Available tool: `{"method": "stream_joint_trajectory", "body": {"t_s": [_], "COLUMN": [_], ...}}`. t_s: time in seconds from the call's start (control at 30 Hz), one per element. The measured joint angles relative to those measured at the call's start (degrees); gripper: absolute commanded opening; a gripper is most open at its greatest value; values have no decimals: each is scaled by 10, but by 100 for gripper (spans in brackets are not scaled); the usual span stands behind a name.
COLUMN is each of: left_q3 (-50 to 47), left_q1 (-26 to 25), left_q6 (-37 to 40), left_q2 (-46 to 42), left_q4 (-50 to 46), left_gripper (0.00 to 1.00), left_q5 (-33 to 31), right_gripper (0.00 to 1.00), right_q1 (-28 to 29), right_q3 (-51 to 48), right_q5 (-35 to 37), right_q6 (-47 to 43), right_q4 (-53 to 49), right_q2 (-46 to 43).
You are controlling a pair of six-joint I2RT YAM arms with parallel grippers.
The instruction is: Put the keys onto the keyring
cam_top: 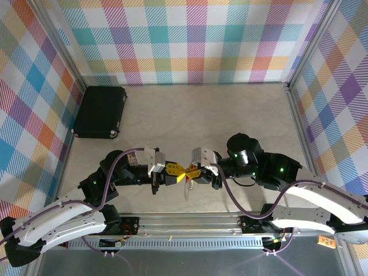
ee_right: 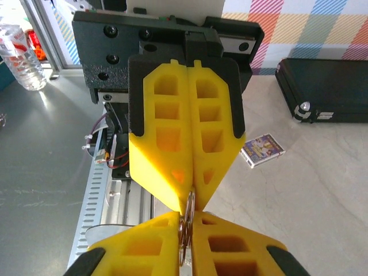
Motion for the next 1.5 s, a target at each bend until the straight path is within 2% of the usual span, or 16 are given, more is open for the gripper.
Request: {"method": "stream_joint_trajectory", "body": {"t_s": [0.1, 0.23, 0.37, 0.4, 0.43, 0.5, 0.83, 1.13, 1.37, 1.5], "left_q3": [-19, -52, -61, -61, -61, -59, -5, 17, 23, 23], "left_q1": [0, 0, 0, 0, 0, -1, 0, 0, 0, 0], "left_q6": [-19, -50, -64, -63, -61, -52, 21, 48, 60, 61], "left_q2": [0, 2, 6, 6, 4, -1, -18, -9, -3, -3], "left_q4": [52, 125, 152, 151, 146, 130, -33, -104, -130, -140], "left_gripper": [0, 0, 0, 5, 12, 18, 24, 24, 19, 19], "left_q5": [6, 13, 14, 14, 10, 1, -42, -45, -43, -43], "right_gripper": [9, 0, 0, 0, 0, 0, 0, 0, 0, 0], "right_q1": [0, 0, 0, 1, 2, 2, 2, 2, 2, 1], "right_q3": [-5, -11, -13, -13, -13, -11, 41, 42, 43, 43], "right_q5": [0, 2, 8, 10, 12, 16, 19, 10, 8, 6], "right_q6": [3, 11, 11, 11, 10, 6, -24, -30, -29, -27], "right_q4": [9, 12, 12, 12, 12, 7, -62, -81, -89, -89], "right_q2": [-10, -21, -26, -27, -26, -23, 29, 53, 64, 71]}}
